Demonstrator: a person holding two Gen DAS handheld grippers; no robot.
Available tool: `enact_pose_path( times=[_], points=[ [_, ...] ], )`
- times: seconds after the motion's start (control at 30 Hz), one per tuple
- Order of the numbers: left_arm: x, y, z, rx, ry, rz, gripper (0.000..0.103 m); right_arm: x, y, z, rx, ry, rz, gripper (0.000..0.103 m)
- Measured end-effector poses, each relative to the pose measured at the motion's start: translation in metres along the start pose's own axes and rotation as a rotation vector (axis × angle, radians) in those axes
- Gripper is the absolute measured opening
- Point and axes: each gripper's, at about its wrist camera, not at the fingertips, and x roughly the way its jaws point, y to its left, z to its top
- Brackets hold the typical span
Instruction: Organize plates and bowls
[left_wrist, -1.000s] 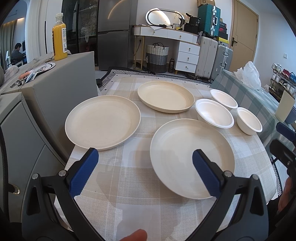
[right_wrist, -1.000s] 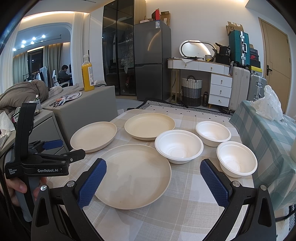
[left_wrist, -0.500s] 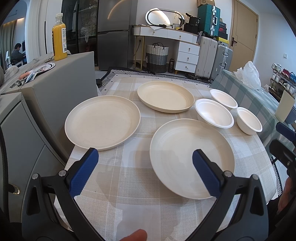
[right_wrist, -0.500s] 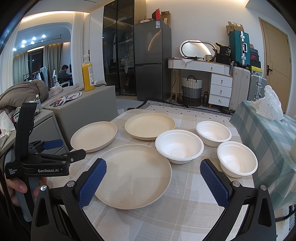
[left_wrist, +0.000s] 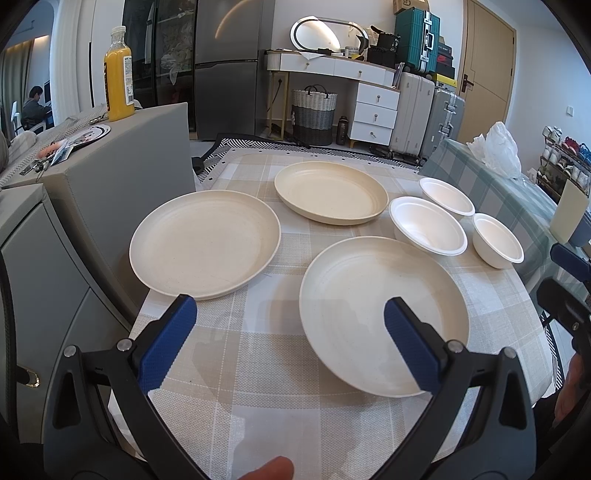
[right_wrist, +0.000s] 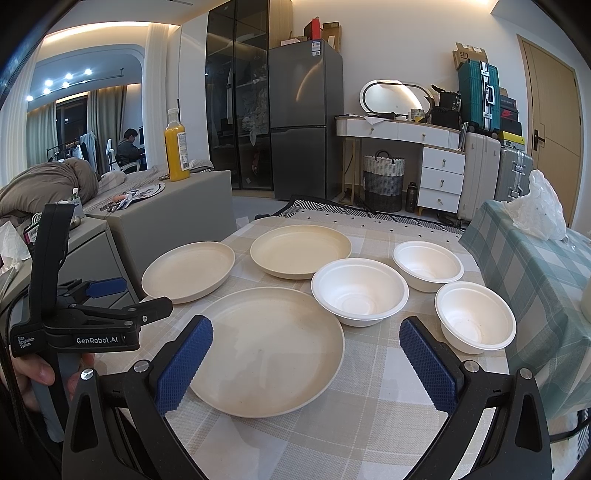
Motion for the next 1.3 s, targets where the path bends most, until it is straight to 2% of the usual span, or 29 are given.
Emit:
enact_pose_path(
  times=[1.17,1.3],
  points=[
    [-0.001,0.008,0.007,-0.021,-0.005,-0.007,0.101,0.004,0.003,0.002,-0.008,0.010,0.017,0.103],
    [-0.008,0.007,0.010,-0.003,-0.028,0.028,0.101,0.003,0.007,0.005,-0.014,0.017,0.021,0.103]
  ],
)
